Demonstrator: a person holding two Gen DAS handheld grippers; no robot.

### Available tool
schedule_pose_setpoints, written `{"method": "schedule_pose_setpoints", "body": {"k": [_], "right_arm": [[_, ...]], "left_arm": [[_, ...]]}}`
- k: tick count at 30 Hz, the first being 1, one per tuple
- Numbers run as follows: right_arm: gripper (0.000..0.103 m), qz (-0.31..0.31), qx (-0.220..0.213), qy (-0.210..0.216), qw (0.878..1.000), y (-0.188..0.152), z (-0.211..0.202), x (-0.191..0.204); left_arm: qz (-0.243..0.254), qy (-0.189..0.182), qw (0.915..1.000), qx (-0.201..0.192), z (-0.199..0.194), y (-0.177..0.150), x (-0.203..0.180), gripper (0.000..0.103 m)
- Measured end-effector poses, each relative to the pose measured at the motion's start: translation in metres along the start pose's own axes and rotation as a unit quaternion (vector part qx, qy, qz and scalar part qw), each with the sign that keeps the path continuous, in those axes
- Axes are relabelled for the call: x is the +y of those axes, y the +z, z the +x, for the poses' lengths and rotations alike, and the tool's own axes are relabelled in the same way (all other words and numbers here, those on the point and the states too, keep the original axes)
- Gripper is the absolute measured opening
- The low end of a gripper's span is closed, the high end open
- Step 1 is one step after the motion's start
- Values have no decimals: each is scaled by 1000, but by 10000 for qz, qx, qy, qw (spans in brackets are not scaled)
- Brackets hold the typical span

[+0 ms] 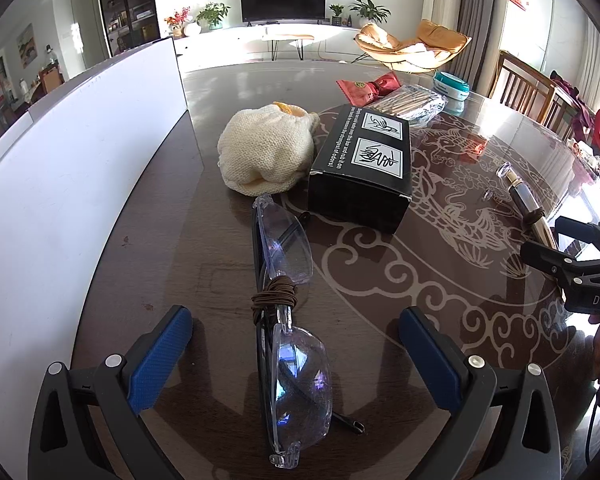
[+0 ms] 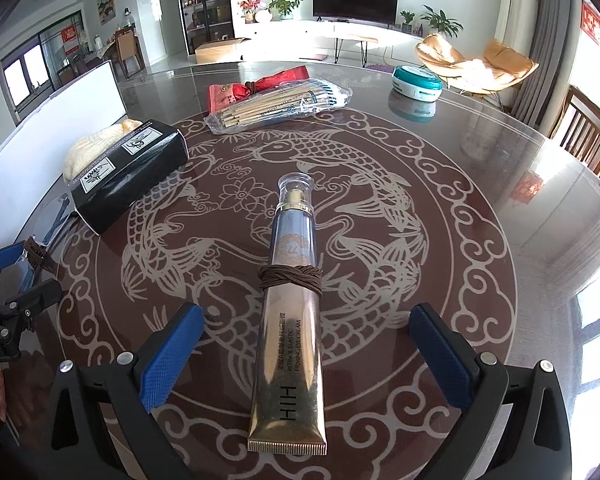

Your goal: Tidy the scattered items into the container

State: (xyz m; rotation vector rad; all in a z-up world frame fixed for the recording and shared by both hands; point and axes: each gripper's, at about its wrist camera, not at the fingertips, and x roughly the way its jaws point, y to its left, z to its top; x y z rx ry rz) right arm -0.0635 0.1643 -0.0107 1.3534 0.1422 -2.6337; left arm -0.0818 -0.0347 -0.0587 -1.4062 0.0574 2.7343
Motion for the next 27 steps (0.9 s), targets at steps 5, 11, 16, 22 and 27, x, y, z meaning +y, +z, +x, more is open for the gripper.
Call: {"method": "schedule_pose_setpoints", "body": {"k": [5, 11, 16, 22, 27], "right_arm": [[103, 0, 0, -1, 10000, 0, 0, 0], [103, -2, 0, -4, 10000, 0, 0, 0], [103, -3, 0, -2, 10000, 0, 0, 0], [103, -137, 49, 85, 9999, 12, 10, 0], [103, -89, 41, 39, 9999, 18, 15, 1]], "left_arm": [[0, 0, 10000, 0, 0, 0, 0, 103], [-2, 3, 10000, -1, 0, 0, 0, 103], [-6, 5, 10000, -3, 0, 0, 0, 103], [-6, 6, 10000, -1, 0, 0, 0, 103], [-13, 8, 10000, -6, -1, 0, 1, 103]]}}
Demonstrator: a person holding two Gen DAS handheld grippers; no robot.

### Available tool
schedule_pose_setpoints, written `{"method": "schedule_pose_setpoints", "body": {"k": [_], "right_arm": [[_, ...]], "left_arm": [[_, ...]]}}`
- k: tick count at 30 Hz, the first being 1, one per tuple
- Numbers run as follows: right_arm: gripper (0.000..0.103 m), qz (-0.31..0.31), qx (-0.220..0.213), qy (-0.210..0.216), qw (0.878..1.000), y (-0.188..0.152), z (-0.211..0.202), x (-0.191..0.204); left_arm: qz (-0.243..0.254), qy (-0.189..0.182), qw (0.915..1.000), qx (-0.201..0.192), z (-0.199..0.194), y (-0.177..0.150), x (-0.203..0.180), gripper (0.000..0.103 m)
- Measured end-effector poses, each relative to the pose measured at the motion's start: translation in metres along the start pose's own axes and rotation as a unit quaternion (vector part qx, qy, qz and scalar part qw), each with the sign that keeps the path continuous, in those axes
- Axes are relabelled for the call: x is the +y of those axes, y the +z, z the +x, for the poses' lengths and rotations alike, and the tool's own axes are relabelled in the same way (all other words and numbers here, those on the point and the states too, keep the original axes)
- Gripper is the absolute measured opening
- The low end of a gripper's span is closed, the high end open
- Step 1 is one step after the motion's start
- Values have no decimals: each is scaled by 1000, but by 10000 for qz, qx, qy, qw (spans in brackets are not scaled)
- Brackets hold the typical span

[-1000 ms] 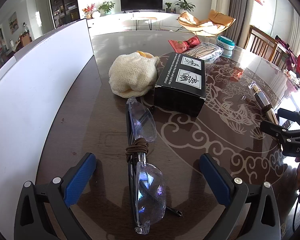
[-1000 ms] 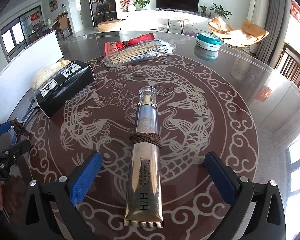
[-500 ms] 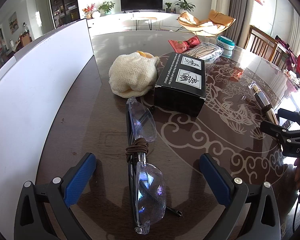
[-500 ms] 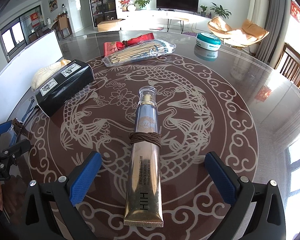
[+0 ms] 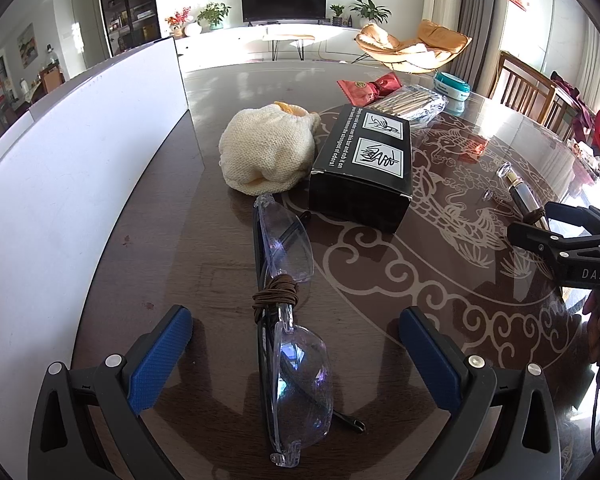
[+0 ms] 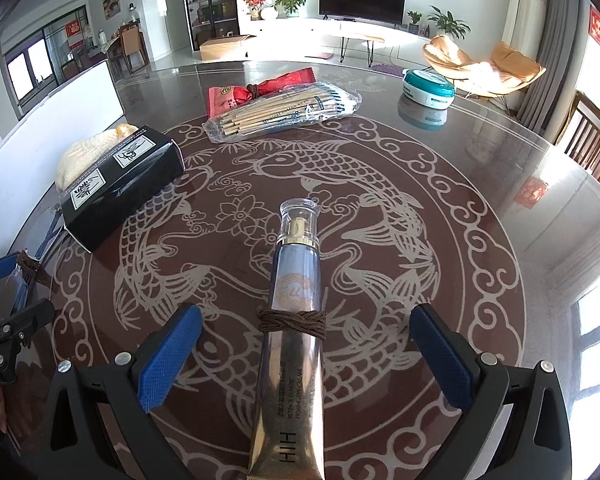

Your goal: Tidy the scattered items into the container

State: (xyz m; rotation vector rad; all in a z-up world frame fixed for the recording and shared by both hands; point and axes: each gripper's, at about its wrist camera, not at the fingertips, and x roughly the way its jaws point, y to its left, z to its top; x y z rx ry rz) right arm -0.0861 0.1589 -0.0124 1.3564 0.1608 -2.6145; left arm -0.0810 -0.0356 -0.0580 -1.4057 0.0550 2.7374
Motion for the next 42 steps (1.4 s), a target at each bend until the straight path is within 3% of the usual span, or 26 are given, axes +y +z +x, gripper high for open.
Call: {"method": "schedule_pose_setpoints", "body": {"k": [5, 6, 7, 8, 9, 10, 11, 14, 20, 26, 29, 35, 42], "right_arm": [[101, -13, -44, 12, 10000, 1, -1, 1], [84, -53, -136, 45, 9999, 0, -5, 3], [56, -100, -219, 90, 9997, -1, -9, 5], [42, -134, -229, 124, 9996, -1, -12, 8], [31, -133, -188, 237, 9995, -1, -14, 10], [31, -113, -144, 395, 9991, -2, -15, 12], [30, -106, -106, 514, 9986, -4, -17, 14], [30, -54, -68, 879, 9961, -18, -31, 19], [30, 126, -261, 1071, 9938, -45, -63, 20], [30, 364, -389, 1189, 9915, -48, -76, 23], [30, 187, -532, 1208, 9911, -42, -88, 32], [30, 98, -477, 1384, 9892, -48, -89, 49], [30, 191, -347, 1458, 9885, -51, -86, 48]], "left_arm": [[5, 21, 10000, 7, 0, 0, 0, 103], [9, 10, 10000, -29, -2, 0, -1, 92], [51, -19, 9999, -129, -5, -1, -1, 81], [128, -69, 9997, -189, -8, -3, -3, 67], [203, -134, 9994, -230, -11, -5, -3, 60], [241, -185, 9992, -271, -15, -8, -3, 37], [211, -326, 9989, -253, -19, -11, 0, 26], [-151, -868, 9960, -170, -34, -25, 15, 26], [-120, -864, 9958, -295, -50, -48, 18, 26], [-154, -943, 9944, -450, -61, -47, 8, 26], [-82, -944, 9940, -544, -68, -43, 4, 26], [-428, -1125, 9913, -535, -77, -49, 8, 26], [-340, -1109, 9916, -569, -86, -49, 2, 26]]}}
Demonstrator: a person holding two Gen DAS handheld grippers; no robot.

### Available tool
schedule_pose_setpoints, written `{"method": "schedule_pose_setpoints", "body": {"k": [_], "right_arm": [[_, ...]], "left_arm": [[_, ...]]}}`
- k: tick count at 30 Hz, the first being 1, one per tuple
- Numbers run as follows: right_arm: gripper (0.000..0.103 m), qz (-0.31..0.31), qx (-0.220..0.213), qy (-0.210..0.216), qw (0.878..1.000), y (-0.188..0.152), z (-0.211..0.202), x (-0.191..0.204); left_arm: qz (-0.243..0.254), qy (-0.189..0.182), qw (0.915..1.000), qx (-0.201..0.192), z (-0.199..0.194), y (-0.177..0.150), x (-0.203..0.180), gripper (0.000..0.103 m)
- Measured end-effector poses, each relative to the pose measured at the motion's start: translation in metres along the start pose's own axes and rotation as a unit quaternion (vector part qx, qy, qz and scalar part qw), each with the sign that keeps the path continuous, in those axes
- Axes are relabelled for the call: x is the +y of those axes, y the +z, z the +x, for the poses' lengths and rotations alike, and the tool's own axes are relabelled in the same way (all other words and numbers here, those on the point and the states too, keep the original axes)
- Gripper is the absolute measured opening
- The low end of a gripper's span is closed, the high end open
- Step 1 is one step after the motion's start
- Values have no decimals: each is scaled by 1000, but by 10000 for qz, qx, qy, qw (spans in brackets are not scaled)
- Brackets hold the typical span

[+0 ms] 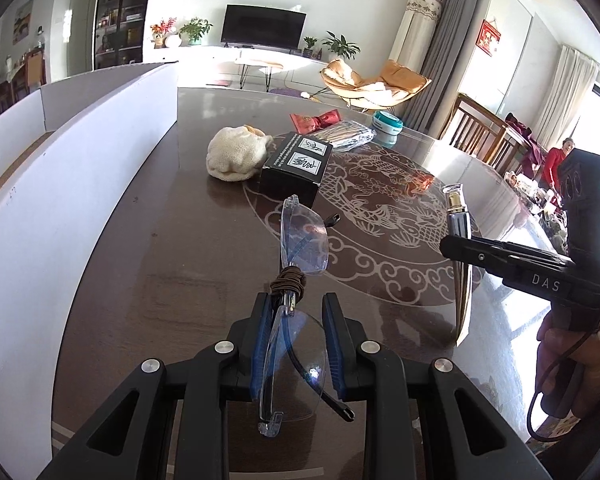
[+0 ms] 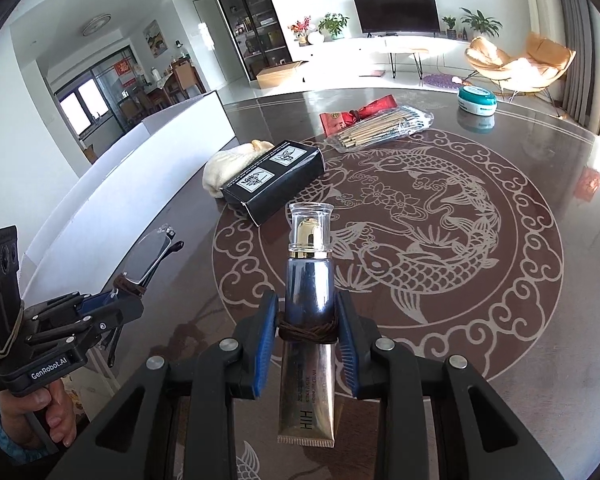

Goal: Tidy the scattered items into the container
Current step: 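Lift the clear safety glasses and gold HIH tube and carry both over the cardboard box, then open the left gripper to drop the glasses while the right gripper releases the gold tube into the box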

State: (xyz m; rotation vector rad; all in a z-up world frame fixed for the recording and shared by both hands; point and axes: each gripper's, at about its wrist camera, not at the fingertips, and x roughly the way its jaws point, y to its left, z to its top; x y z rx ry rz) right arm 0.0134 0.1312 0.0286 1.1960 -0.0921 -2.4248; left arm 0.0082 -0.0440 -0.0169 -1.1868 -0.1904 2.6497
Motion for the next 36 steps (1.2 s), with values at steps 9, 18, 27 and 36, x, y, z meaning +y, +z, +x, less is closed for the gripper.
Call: {"method": "schedule_pose_setpoints", "body": {"k": [9, 18, 27, 36], "right_arm": [[30, -584, 69, -369, 9976, 47, -34, 1], [30, -2312, 148, -103, 9727, 151, -61, 131], [30, -2509, 708, 2120, 9419, 172, -11, 329], [31, -3316, 1654, 1640, 9142, 128, 41, 326]], "left_arm": [[-215, 98, 9987, -456, -71, 37, 38, 26], [-785, 1047, 9884, -776, -143, 54, 163, 26], [-1158, 1875, 9748, -351, -153, 46, 255, 26], [-1330, 1603, 9768, -488, -175, 20, 250, 26]]}}
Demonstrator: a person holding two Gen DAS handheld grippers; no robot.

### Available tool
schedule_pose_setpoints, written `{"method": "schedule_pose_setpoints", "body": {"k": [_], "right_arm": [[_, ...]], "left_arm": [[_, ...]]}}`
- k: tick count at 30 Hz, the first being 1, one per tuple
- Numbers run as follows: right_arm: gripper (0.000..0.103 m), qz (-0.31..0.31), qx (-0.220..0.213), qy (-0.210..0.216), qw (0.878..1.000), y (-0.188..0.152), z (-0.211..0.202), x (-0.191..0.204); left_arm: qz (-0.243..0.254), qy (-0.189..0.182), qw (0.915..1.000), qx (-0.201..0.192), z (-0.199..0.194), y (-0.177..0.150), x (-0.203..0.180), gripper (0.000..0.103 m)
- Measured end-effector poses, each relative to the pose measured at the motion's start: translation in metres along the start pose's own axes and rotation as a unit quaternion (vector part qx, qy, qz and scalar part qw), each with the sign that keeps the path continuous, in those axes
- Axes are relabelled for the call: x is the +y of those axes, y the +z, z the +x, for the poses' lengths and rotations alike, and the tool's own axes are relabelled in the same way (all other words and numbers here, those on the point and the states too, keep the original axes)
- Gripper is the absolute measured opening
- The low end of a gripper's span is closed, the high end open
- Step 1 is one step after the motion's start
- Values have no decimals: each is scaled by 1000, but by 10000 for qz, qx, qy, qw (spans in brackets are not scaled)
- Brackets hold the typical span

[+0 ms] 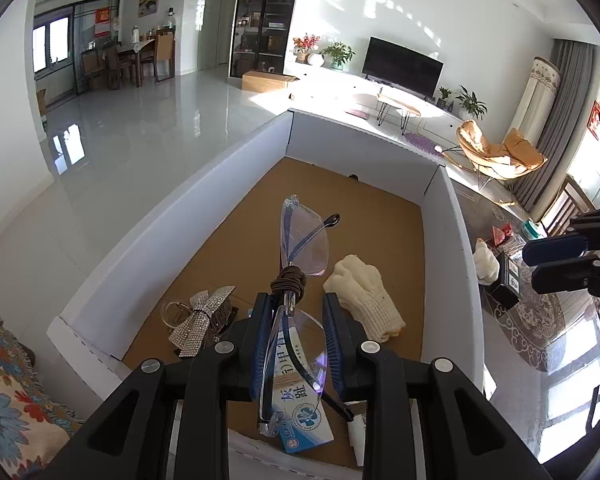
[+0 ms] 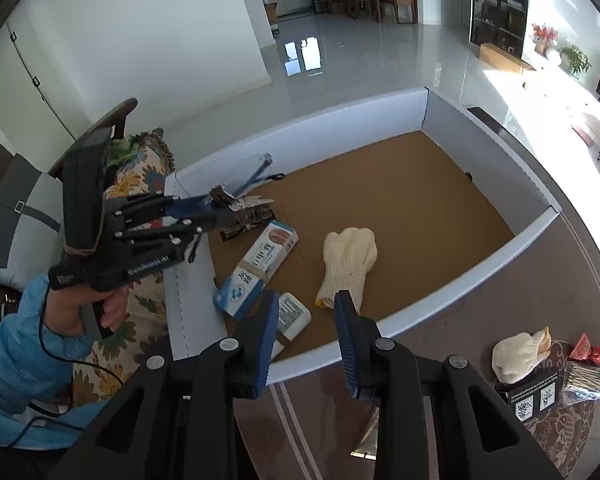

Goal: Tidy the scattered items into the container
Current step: 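Open the left gripper to drop the glasses while the right gripper releases the gold tube into the box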

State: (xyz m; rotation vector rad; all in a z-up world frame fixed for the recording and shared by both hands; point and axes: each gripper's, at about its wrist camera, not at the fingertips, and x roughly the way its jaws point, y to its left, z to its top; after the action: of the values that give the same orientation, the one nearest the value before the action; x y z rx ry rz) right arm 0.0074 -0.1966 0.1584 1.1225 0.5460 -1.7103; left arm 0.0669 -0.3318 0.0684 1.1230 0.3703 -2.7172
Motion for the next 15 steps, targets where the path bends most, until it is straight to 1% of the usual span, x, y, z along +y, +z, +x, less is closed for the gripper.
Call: {"method": "schedule_pose_setpoints", "body": {"k": [2, 4, 6, 9, 11, 13, 14, 15], "right_arm": [[33, -149, 340, -269, 9989, -31, 9, -15], [33, -70, 706, -440, 9965, -60, 26, -37], [33, 131, 1129, -457, 9925, -77, 50, -59], [34, 355, 1559, -328, 9866, -92, 81, -77], [43, 468, 1582, -249, 9860, -94, 90, -81], [70, 500, 1506, -281, 9869, -90, 95, -82], [74, 498, 1464, -296, 9875, -86, 99, -82], [75, 511, 1448, -267, 9878, -83, 103, -82]], "left_arm": [[58, -86, 9999, -94, -9, -3, -6, 26], [80, -194, 9996, -164, -15, -4, -12, 26], [80, -329, 9992, -210, -18, -3, -20, 26], [183, -407, 9986, -288, -25, -3, -31, 26], [261, -404, 9982, -347, -30, -3, -37, 26], [305, -390, 9980, -383, -33, -2, -41, 26], [318, -384, 9980, -385, -34, -2, -42, 26], [327, -387, 9980, -379, -33, -3, -42, 26]]}}
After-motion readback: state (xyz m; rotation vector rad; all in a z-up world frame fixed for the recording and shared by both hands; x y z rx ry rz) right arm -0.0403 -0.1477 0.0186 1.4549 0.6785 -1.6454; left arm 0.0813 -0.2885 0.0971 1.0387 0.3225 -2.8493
